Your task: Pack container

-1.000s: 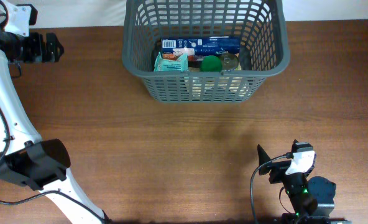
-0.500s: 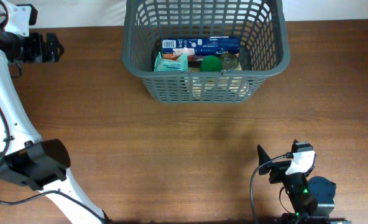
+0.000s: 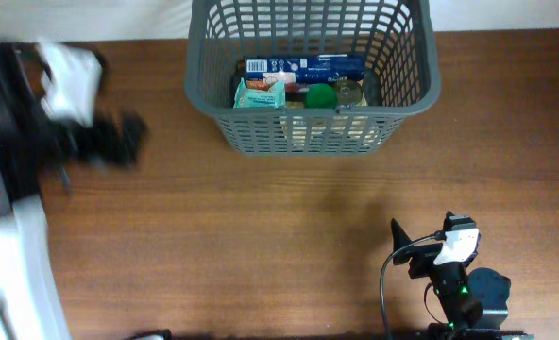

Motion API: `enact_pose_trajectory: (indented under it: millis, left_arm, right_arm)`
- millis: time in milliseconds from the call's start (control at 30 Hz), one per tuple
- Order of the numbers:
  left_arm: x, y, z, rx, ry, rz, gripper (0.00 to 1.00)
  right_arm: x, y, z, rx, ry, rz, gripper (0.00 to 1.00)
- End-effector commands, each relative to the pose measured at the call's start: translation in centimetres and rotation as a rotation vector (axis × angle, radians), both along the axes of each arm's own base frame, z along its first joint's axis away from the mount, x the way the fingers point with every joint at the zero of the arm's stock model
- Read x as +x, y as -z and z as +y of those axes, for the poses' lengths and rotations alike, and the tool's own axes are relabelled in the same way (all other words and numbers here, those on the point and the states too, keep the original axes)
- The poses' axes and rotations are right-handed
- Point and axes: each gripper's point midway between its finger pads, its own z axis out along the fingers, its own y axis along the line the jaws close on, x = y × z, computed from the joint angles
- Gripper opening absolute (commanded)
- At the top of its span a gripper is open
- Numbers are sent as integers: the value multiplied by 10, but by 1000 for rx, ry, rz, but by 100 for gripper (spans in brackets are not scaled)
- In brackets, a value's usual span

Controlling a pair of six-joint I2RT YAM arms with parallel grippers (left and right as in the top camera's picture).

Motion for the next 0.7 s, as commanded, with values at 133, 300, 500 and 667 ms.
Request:
enact_pose_trajectory:
  millis: [133,300,500,667]
  left_arm:
    - [-82,60,-35,52,123,-110,99]
    - [-90,75,-36,88,116,-380,99]
    - [-91,69,-36,139,104,-762,99]
    - [-91,80,-36,152,100,-860,99]
  right_arm:
    - [0,1,0,-6,3,-5,99]
    - [0,1,0,-6,3,-5,99]
    - [0,1,0,-6,3,-5,99]
    - [0,1,0,-6,3,-5,99]
